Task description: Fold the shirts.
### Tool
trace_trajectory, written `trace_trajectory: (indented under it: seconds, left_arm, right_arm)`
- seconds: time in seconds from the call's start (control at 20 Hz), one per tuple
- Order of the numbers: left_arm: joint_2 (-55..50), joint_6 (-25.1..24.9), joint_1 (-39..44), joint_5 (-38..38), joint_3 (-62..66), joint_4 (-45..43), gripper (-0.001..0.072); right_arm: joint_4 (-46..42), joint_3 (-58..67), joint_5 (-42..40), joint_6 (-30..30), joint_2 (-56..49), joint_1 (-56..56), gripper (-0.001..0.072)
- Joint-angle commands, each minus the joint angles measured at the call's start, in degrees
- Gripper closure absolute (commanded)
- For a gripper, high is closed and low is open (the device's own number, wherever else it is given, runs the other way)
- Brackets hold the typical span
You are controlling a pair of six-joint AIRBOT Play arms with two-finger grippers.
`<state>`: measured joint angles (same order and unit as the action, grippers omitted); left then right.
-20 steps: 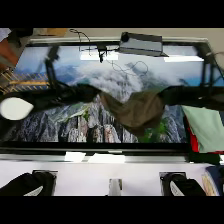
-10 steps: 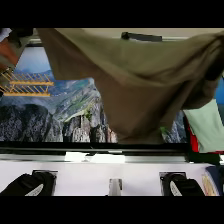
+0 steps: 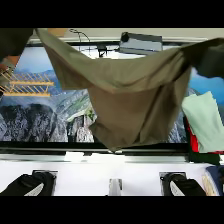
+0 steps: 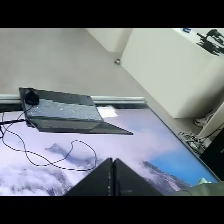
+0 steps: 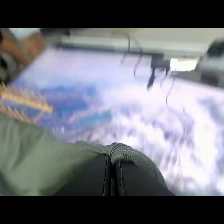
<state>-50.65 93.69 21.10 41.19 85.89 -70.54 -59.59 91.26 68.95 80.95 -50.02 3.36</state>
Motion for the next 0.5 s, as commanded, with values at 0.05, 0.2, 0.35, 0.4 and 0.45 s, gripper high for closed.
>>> trace_trajectory:
  seconds: [0.05,0.2,0.35,0.4,0.45]
  left_arm:
    - [-7.58,0.04,-0.13,-13.09,-2.45,-7.28,0.0677]
    - [-16.39,2.49,0.44,-10.54,-2.54,-6.6,0.0675]
    - [-26.14,7.21,1.51,-0.07,-2.51,-2.82,0.0672]
    - [-28.92,7.15,1.77,3.87,-2.51,0.04,0.0645]
    - [-31.52,7.13,1.88,8.55,-2.51,2.93,0.0508]
  right_arm:
    - [0.9,0.15,6.64,0.09,-12.52,0.02,0.0686]
    - [0.46,0.13,7.5,1.36,-17.73,0.02,0.0686]
    - [-0.79,0.11,10.99,3.1,-20.57,0.02,0.0686]
    - [-1.09,-0.17,11.61,3.08,-20.83,0.02,0.0686]
    - [-1.68,-0.59,11.89,3.08,-20.81,0.02,0.0686]
